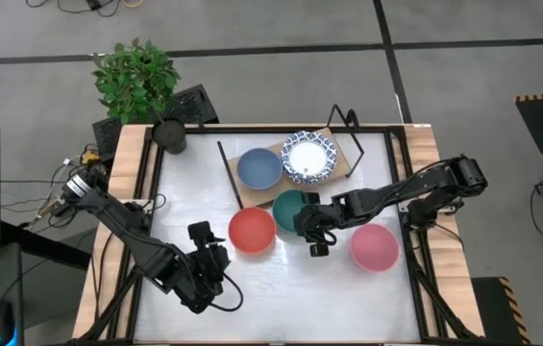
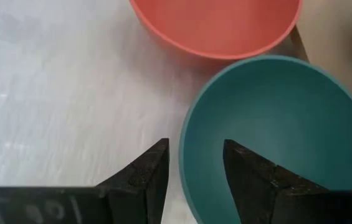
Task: Place and stack bowls onto a shelf
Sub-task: Stack the green bowl on top of the blue bowl
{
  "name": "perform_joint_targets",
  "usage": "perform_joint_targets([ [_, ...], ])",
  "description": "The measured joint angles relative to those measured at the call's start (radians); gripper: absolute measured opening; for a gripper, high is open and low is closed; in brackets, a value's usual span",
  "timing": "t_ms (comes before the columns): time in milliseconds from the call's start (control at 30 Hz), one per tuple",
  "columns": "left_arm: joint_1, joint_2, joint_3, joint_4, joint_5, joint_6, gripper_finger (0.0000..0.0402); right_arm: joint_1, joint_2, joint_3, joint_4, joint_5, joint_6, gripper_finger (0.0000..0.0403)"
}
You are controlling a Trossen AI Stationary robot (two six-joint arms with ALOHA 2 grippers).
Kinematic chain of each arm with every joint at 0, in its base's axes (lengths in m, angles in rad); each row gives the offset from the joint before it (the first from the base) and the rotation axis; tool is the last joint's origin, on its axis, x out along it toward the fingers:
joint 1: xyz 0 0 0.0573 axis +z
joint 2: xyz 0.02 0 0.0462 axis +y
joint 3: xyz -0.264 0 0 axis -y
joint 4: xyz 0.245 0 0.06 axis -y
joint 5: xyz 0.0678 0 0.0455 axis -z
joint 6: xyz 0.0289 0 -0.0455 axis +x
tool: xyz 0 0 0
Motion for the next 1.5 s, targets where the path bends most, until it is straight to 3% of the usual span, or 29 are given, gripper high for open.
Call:
perform_joint_targets([
  [267,-0.003,0.000,-0.105,0.107,0.105,-0.036,0.0272,-0.001,-0.001,-0.060,0.096,0.000,-0.003,0.0176],
  [600,-0.006,0.000,-0.156,0.134,0.111,-0.078,0.0272,-0.012,0.000,-0.070,0.087,0.001,-0.033,0.0176],
  [1033,-0.039,0.000,-0.156,0.151,0.128,-0.078,0.0272,-0.021,0.191,-0.061,0.125,0.003,-0.048,0.0173],
  [1200,-0.040,-0.003,-0.236,0.243,0.181,-0.076,0.0272,-0.019,0.193,-0.059,0.133,0.010,-0.030,0.0138],
  [1333,-0.022,-0.011,-0.353,0.388,0.278,-0.102,0.0272,-0.015,0.161,-0.061,0.109,0.049,-0.029,0.0091],
  [1500,0.003,-0.028,-0.425,0.478,0.308,-0.137,0.0272,-0.012,0.105,-0.061,0.083,0.054,-0.018,0.0023],
])
